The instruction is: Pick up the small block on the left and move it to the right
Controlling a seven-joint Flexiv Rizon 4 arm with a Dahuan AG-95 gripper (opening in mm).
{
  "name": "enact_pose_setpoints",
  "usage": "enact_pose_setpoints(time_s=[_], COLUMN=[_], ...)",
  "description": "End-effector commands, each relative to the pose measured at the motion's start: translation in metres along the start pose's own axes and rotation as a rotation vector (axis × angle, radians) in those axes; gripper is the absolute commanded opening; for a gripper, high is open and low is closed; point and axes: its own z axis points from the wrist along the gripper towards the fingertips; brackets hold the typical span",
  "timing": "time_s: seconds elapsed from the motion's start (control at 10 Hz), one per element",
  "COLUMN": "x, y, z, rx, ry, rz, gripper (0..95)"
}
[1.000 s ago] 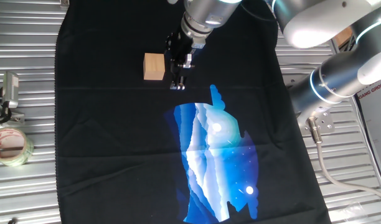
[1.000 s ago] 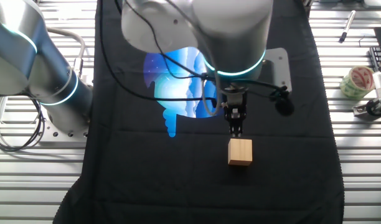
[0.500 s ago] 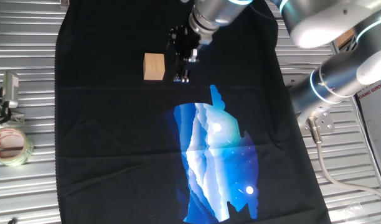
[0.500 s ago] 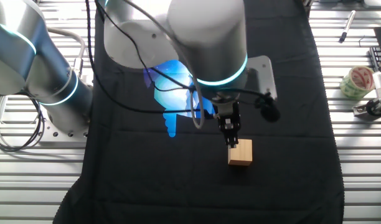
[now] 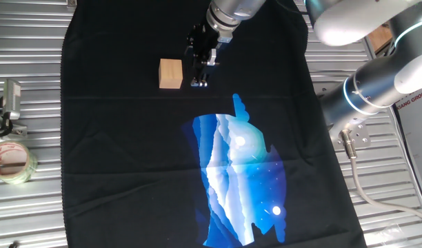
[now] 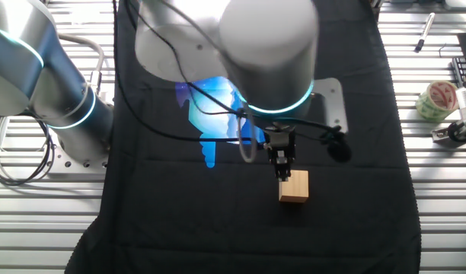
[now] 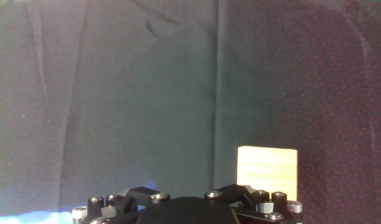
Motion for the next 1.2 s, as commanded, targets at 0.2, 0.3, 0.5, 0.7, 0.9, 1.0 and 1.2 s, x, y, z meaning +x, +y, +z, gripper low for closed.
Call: enact_pose_setpoints(time_s=[0.2,0.3,0.5,0.7,0.9,1.0,1.2], x=[0.0005,0.0002,-0.0009,-0.0005,-0.0005,-0.0005,-0.0007], y=[-0.0016,-0.0012,0.0004,-0.0001,-0.0002,-0.0002,-0.0002], z=[-0.0015,-0.0010,0.0010,0.0004,0.0003,0.0003,0.0003], rx=[0.003,0.001,-0.002,-0.003,-0.003,-0.003,-0.008], ry=[0.022,0.034,0.029,0.024,0.024,0.023,0.019], rz=[-0.011,-0.002,0.002,0.002,0.004,0.002,-0.009], gripper=[76.0,76.0,76.0,76.0,76.0,76.0,76.0])
